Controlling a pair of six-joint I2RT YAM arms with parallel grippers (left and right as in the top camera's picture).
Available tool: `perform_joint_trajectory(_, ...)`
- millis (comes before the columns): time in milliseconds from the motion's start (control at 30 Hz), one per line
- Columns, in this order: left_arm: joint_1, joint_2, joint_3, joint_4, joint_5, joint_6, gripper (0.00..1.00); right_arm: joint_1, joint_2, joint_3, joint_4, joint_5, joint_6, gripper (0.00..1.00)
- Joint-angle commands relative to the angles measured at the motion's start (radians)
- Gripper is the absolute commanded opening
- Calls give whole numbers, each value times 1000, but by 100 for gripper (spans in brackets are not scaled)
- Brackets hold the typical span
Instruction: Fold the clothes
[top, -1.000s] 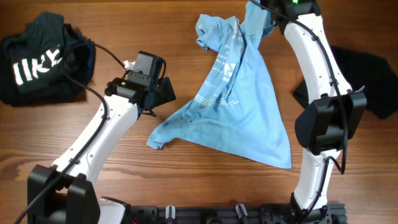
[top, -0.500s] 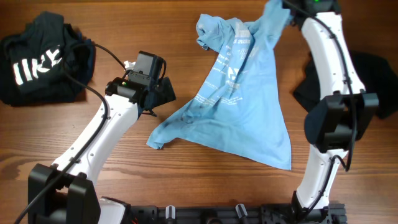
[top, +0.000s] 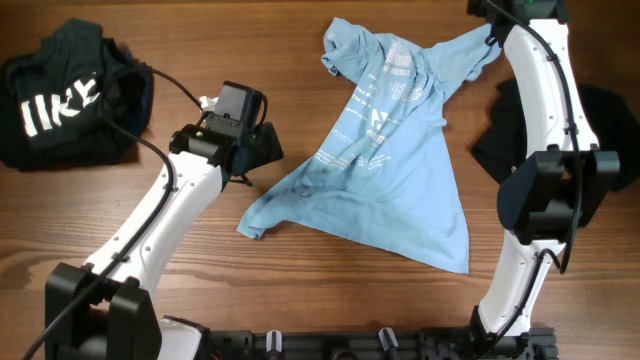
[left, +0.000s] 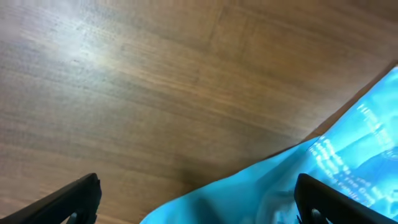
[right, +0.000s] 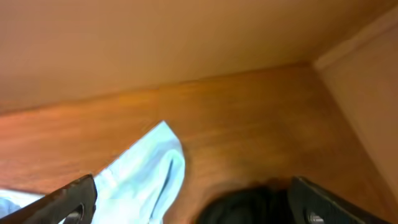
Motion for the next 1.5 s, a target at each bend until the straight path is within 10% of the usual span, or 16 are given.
perform_joint_trajectory(0, 6, 18, -1, 85, -9, 37, 100, 10, -51, 13, -92, -141, 59, 100)
perform_joint_trajectory(600, 6, 517, 24, 1011, 279, 113, 99, 100, -112, 13, -509, -502, 126, 100)
perform_joint_trajectory(1467, -52, 818, 892, 354, 263, 301, 86, 100, -120, 13, -558, -584, 127, 100)
